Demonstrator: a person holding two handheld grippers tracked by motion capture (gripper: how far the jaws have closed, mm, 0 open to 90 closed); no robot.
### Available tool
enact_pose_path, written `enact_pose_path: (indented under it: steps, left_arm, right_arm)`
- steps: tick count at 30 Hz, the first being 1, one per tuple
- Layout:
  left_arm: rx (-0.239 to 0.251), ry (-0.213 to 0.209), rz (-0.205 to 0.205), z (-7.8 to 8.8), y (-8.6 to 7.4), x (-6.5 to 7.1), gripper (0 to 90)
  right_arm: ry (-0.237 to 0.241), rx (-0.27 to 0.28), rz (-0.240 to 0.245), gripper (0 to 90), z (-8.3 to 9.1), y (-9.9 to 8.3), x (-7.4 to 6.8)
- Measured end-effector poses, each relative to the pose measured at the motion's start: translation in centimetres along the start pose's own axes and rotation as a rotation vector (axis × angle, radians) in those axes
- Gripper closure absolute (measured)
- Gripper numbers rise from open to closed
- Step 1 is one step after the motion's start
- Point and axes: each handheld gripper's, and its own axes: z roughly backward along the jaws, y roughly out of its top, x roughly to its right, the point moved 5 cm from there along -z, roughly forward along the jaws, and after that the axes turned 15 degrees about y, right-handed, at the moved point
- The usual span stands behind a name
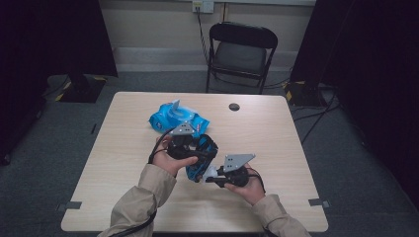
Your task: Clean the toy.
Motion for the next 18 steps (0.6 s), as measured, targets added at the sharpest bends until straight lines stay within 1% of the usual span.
enact_pose_path:
  steps: [6, 9, 11, 14, 18]
  left_arm:
    - [0.015, 0.011, 0.001, 0.4, 0.3, -0.3, 25.4]
    - [0.017, 0.012, 0.004, 0.6, 0.4, -0.4, 25.4]
    - [0.016, 0.016, 0.0, 1.1, 0.3, -0.6, 25.4]
    - [0.015, 0.02, -0.005, 1.5, 0.1, -0.9, 25.4]
    - [0.011, 0.027, 0.002, 1.9, -0.3, -1.1, 25.4]
  right_arm:
    - [0.013, -0.011, 0.001, 84.3, -0.4, -0.3, -0.3]
    - [0.002, -0.02, -0.007, 84.3, -0.2, -0.6, -0.2]
    - [-0.019, -0.021, -0.018, 84.3, 0.3, -0.8, 0.1]
    - [-0.055, -0.011, -0.032, 84.3, 1.4, -1.0, 0.5]
    - [-0.099, 0.004, -0.039, 84.4, 3.0, -0.7, 1.0]
